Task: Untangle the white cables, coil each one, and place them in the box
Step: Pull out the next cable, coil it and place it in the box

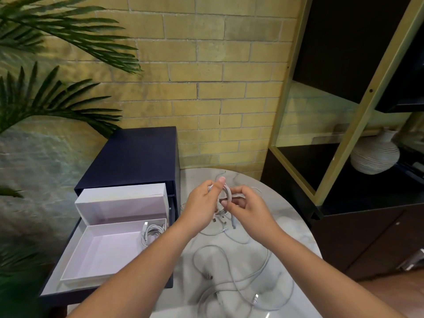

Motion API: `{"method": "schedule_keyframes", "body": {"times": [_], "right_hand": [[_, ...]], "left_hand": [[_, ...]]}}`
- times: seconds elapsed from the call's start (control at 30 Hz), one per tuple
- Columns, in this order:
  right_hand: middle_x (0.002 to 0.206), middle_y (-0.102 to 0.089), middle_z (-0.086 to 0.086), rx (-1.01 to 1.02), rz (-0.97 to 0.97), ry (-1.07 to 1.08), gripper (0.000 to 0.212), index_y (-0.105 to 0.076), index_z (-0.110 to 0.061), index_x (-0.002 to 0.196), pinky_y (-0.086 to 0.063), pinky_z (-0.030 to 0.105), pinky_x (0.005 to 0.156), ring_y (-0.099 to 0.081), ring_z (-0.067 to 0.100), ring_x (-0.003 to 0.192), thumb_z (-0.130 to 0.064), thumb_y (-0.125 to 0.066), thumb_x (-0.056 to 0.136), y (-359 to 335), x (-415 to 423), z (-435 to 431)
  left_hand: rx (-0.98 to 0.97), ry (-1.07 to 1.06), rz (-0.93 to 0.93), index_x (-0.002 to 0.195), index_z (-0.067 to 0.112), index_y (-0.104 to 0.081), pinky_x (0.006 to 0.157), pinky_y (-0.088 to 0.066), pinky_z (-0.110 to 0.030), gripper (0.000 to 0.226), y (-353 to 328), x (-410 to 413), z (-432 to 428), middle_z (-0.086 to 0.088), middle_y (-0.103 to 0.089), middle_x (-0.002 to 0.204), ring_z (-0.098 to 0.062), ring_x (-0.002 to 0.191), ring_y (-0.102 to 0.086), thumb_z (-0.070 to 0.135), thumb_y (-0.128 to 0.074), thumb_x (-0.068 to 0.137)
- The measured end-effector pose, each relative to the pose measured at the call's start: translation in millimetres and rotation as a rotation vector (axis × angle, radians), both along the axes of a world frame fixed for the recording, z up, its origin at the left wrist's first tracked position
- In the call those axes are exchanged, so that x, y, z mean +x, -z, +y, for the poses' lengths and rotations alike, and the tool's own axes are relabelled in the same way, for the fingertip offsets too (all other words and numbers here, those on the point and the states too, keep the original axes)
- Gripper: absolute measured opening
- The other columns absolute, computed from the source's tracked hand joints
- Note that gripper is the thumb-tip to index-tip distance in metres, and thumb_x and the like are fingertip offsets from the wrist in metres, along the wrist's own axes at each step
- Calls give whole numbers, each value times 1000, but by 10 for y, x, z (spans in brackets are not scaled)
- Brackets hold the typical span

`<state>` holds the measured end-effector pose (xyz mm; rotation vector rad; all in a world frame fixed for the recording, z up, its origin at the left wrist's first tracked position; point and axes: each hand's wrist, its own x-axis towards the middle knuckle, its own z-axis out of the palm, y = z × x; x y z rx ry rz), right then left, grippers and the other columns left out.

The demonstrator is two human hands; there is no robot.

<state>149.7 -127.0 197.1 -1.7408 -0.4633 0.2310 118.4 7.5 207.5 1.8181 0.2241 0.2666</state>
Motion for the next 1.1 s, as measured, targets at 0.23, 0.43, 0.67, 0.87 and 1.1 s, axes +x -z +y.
{"method": "schedule_keyframes", "body": {"times": [0.23, 0.43, 0.67, 0.87, 1.1], "right_hand": [[90, -69, 11, 172, 117, 11, 19, -64, -1, 106, -48, 12, 64, -65, 4, 73, 2, -59, 88, -43, -1, 31], [83, -67, 10, 366, 353, -75, 27, -56, -1, 116, -49, 34, 81, -63, 19, 79, 6, -53, 91, -42, 21, 25], [102, -61, 21, 513, 543, -132, 47, -45, -11, 127, -45, 38, 83, -60, 26, 86, 16, -40, 89, -75, 29, 45], [112, -56, 22, 470, 563, -204, 56, -45, -18, 129, -45, 39, 81, -56, 30, 89, 11, -36, 82, -118, 34, 33], [118, -49, 13, 55, 163, -33, 55, -45, -27, 125, -54, 35, 88, -58, 28, 103, -5, -69, 80, -71, -22, 76]], "left_hand": [[-48, -3, -5, 82, 14, -55, 45, -34, -14, 39, 5, 38, -4, 12, -45, 55, 0, 44, -42, 48, -44, 96], [-25, 8, -48, 88, 6, -55, 45, -35, -12, 39, 16, 25, 8, 4, -49, 60, 3, 43, -42, 43, -45, 98], [71, 11, -88, 83, 9, -54, 51, -39, -19, 34, 75, 15, 17, 4, -54, 65, -4, 54, -46, 40, -49, 96], [132, 39, -101, 79, 16, -50, 46, -33, -16, 29, 102, -12, -7, 4, -48, 59, -2, 48, -40, 39, -49, 97], [108, -81, -163, 83, 10, -50, 46, -35, -17, 29, 147, 12, -58, 7, -51, 61, -4, 49, -45, 36, -50, 98]]}}
